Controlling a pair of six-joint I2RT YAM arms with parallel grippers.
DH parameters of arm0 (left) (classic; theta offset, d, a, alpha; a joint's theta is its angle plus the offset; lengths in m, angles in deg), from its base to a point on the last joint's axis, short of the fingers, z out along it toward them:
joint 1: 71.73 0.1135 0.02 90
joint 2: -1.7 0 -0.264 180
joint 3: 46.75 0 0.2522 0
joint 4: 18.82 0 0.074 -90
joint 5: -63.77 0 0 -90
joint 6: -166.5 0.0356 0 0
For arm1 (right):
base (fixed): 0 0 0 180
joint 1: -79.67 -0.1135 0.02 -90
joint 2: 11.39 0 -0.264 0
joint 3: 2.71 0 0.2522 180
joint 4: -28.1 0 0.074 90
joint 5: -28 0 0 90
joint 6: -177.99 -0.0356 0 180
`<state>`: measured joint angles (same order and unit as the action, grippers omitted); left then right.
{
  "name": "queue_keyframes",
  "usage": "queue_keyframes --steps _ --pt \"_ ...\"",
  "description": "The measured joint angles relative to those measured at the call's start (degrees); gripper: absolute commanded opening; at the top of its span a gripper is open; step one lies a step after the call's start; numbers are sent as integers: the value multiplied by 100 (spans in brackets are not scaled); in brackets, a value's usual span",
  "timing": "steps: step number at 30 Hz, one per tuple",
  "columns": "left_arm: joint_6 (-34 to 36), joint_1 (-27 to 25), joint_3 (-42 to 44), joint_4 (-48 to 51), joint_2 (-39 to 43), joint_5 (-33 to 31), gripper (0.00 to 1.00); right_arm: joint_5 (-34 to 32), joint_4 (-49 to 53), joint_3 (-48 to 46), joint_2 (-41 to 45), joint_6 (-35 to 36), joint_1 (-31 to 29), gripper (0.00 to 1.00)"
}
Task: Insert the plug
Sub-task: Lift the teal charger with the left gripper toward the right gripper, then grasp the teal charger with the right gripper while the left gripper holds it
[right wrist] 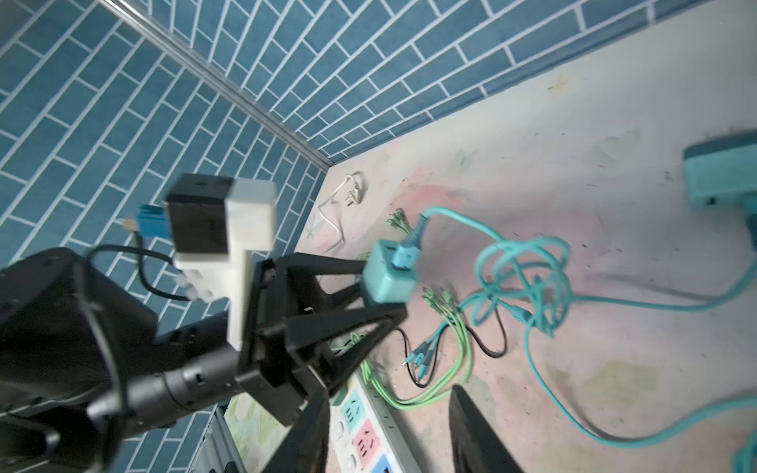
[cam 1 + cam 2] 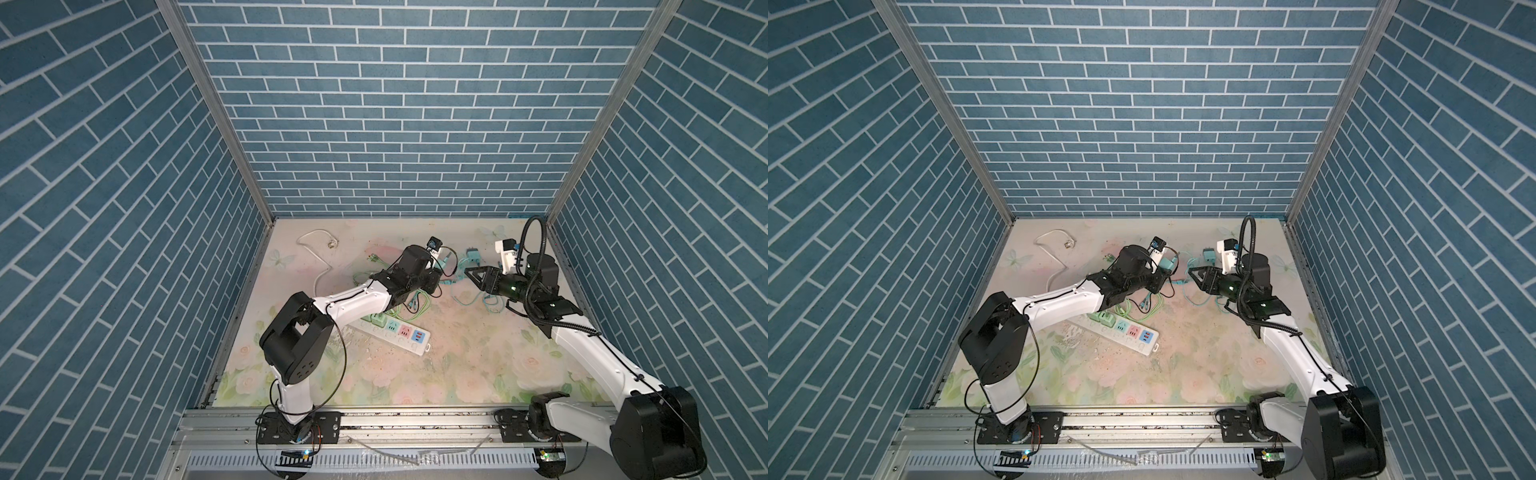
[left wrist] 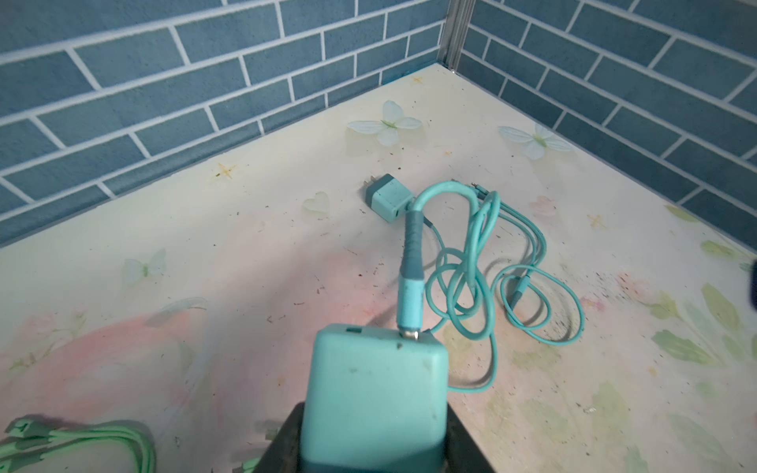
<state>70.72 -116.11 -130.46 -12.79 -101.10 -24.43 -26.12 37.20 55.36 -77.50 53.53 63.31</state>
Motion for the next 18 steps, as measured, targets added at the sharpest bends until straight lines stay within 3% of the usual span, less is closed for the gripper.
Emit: queue_keyframes --steps 10,18 --pt "9 0 699 -815 588 280 26 -227 520 588 -560 129 -629 48" --pt "24 0 920 -1058 645 413 25 -402 691 616 -774 146 -756 47"
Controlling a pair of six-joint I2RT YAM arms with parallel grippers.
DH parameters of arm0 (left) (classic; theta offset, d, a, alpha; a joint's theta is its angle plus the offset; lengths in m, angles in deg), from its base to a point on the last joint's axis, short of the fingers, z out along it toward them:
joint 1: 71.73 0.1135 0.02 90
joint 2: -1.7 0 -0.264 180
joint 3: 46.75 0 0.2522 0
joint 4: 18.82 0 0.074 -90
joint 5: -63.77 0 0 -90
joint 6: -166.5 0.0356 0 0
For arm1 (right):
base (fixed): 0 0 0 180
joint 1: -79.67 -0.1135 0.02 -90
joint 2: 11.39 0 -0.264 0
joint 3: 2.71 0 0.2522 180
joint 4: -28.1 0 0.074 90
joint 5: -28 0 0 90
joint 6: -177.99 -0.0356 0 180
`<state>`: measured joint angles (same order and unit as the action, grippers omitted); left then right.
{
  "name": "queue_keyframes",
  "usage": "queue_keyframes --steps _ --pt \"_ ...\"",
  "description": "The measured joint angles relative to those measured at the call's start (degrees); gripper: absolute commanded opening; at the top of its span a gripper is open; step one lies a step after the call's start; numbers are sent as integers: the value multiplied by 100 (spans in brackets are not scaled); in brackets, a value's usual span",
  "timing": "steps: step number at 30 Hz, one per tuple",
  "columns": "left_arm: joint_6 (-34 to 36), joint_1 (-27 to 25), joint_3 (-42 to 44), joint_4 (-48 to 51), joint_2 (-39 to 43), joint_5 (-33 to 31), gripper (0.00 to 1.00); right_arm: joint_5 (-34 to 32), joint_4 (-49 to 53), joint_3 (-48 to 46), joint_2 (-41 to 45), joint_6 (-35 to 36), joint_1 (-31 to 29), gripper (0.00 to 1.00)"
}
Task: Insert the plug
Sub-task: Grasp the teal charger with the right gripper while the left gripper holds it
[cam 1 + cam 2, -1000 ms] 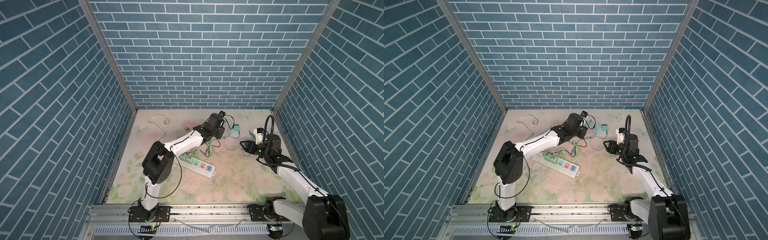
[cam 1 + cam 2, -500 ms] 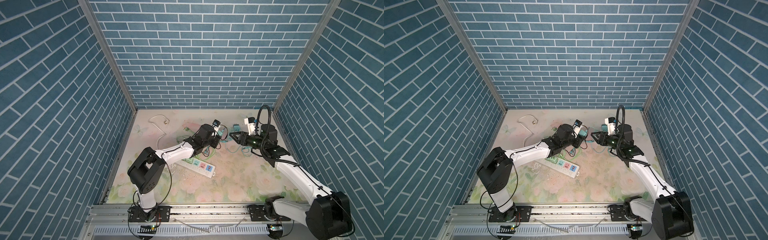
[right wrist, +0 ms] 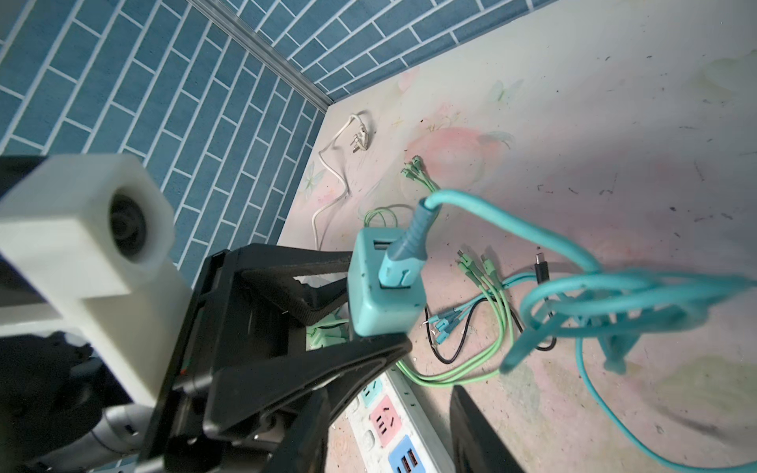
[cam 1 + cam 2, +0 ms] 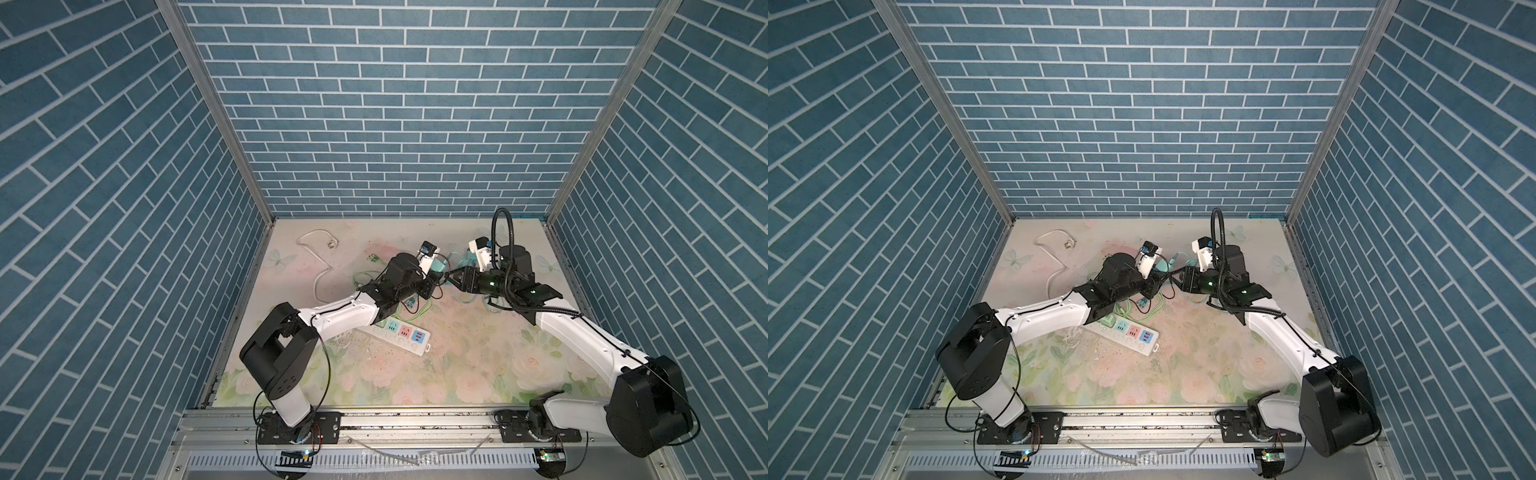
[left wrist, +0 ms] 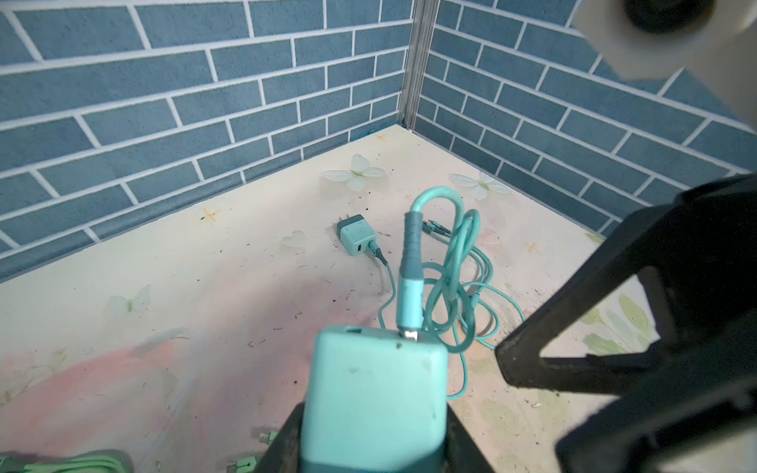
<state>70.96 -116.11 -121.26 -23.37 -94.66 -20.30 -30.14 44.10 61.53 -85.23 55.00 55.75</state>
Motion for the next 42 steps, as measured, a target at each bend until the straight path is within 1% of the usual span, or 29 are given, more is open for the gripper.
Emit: queue_keyframes --steps 8,17,23,34,42 --pt "7 0 70 -87 2 105 25 -59 39 299 -201 2 -9 48" --pt "22 0 122 -101 55 129 25 -57 157 621 -673 46 -9 48" --pt "22 0 131 -103 81 188 25 20 170 787 -839 50 -9 48" --pt "22 0 131 -103 81 343 25 393 111 813 -1003 90 -9 48" --pt "24 0 131 -101 81 424 25 651 -118 813 -1043 83 -9 48"
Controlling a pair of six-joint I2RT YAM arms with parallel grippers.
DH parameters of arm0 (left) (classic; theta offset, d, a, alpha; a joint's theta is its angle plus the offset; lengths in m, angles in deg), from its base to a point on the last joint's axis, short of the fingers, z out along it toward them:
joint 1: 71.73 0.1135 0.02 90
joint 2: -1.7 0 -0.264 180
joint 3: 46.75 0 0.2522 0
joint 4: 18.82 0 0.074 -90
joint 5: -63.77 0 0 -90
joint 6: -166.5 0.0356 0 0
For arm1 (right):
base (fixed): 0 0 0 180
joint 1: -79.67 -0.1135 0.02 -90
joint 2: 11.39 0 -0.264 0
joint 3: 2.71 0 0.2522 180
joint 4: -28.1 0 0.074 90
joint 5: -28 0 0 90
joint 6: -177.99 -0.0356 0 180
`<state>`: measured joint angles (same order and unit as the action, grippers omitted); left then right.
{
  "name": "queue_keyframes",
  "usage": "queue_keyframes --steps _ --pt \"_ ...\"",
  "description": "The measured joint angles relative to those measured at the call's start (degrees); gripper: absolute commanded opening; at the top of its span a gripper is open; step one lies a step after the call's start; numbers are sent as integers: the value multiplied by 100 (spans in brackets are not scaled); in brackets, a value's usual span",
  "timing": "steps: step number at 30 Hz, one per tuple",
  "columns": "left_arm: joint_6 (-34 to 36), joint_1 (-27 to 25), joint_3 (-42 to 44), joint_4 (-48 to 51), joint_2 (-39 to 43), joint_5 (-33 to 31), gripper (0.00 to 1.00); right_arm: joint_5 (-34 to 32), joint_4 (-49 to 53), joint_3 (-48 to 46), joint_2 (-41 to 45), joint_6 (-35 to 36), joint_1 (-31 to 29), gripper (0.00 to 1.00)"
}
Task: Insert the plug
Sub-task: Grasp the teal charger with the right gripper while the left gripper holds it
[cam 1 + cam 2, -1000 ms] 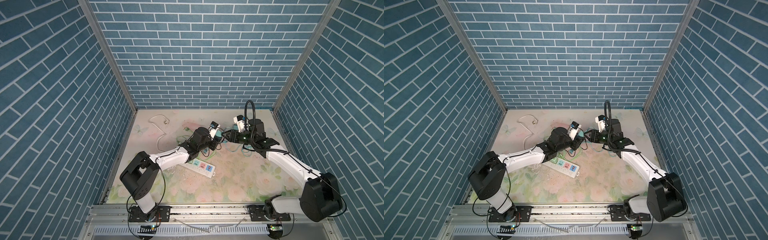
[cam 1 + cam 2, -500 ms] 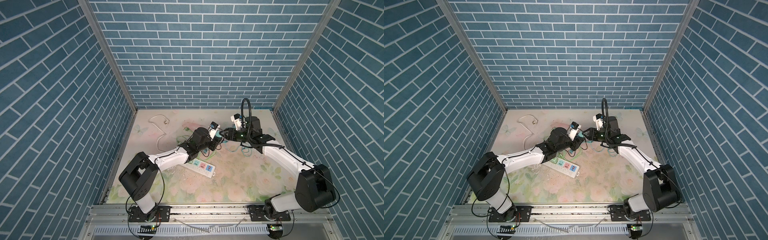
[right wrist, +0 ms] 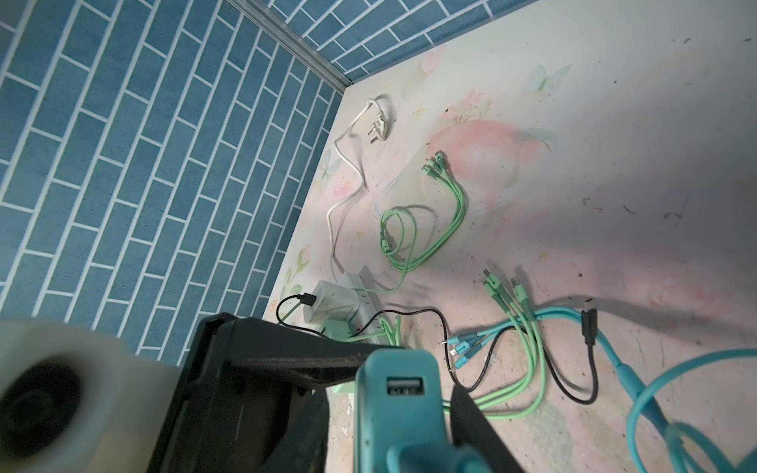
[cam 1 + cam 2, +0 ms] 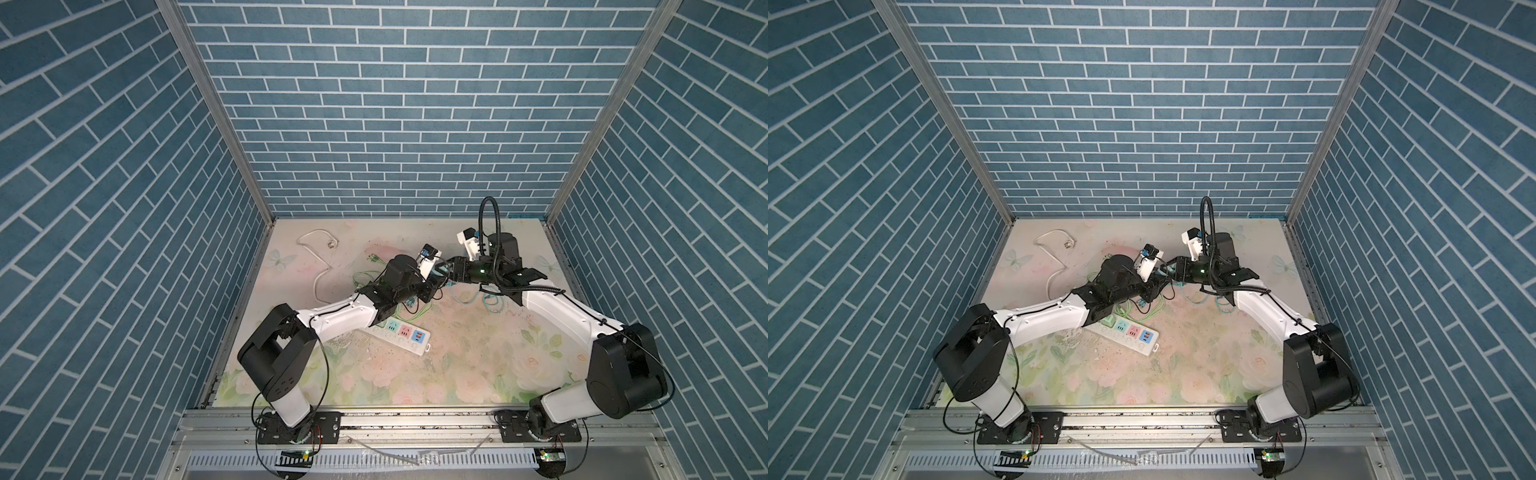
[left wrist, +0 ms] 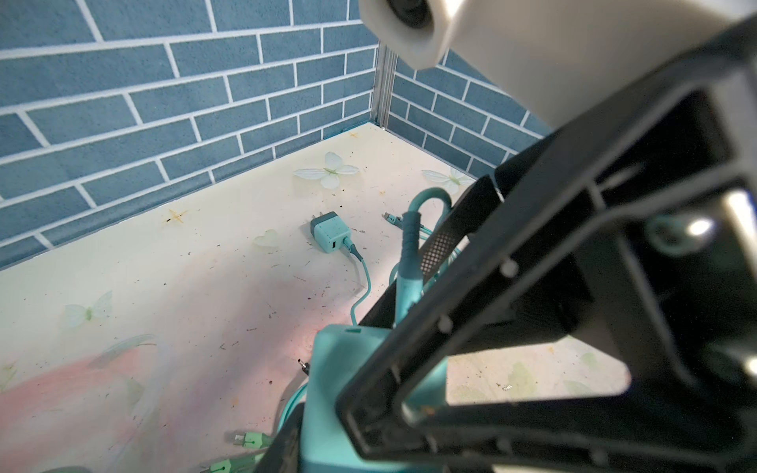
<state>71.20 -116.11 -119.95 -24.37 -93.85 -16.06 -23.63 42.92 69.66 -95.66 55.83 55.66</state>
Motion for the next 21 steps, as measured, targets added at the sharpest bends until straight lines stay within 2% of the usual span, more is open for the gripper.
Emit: queue_keyframes --steps 21 --pt "42 2 0 11 7 0 24 138 -66 0 -72 0 26 40"
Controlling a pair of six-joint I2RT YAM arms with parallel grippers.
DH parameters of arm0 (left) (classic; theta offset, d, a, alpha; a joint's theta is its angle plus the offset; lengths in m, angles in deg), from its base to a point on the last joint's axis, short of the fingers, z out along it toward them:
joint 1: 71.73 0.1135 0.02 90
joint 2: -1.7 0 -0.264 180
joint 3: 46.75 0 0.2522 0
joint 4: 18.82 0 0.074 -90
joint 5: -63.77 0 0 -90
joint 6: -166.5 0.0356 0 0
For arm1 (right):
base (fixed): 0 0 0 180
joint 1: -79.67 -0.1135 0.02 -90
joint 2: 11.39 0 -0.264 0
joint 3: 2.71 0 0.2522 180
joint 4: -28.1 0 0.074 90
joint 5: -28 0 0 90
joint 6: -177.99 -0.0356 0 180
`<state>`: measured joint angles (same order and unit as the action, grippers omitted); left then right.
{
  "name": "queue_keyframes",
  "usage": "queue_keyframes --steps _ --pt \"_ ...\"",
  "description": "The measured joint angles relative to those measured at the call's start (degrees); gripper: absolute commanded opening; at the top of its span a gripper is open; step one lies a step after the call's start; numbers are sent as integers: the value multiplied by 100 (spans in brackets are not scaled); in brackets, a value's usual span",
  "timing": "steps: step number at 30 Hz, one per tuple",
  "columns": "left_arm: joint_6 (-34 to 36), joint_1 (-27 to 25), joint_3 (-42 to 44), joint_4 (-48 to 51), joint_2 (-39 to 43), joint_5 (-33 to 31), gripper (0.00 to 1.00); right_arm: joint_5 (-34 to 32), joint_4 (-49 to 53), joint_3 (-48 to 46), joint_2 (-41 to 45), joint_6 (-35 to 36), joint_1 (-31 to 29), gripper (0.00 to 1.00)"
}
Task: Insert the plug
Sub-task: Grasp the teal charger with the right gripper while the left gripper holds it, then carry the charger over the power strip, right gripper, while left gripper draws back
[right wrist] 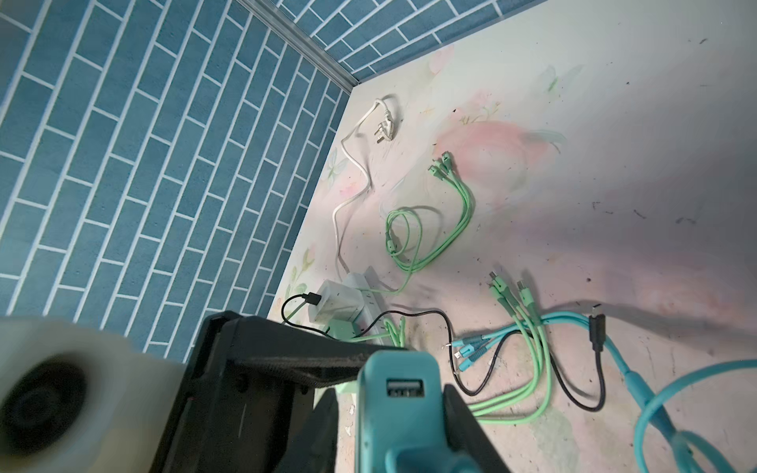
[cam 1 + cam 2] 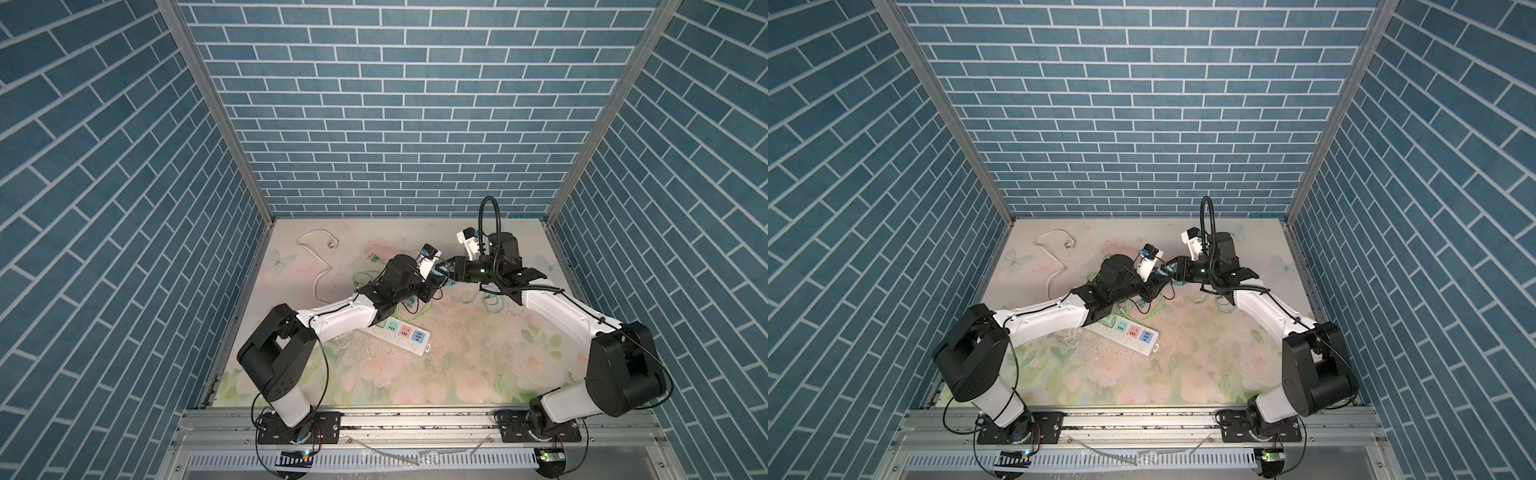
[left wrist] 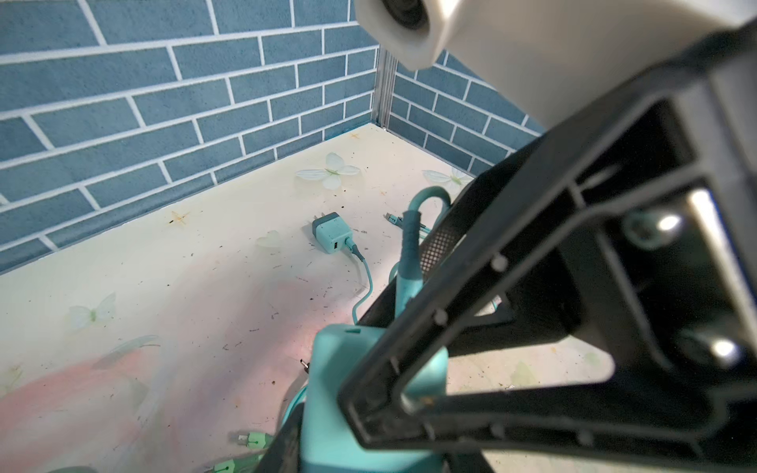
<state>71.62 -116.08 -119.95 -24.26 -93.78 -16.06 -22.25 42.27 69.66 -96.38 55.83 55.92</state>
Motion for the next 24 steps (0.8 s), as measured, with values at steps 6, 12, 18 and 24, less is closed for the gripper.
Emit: queue_keyframes --steps 6,12,18,24 --pt "0 0 -20 4 0 0 24 37 -35 0 -11 2 2 39" --pt "0 11 -31 2 0 -2 24 46 -92 0 -42 2 7 34" --pt "0 15 -33 -4 0 0 25 76 -136 -2 -50 -37 15 19" --pt "-2 20 -48 -7 0 -26 39 85 -195 -4 -55 -44 17 0"
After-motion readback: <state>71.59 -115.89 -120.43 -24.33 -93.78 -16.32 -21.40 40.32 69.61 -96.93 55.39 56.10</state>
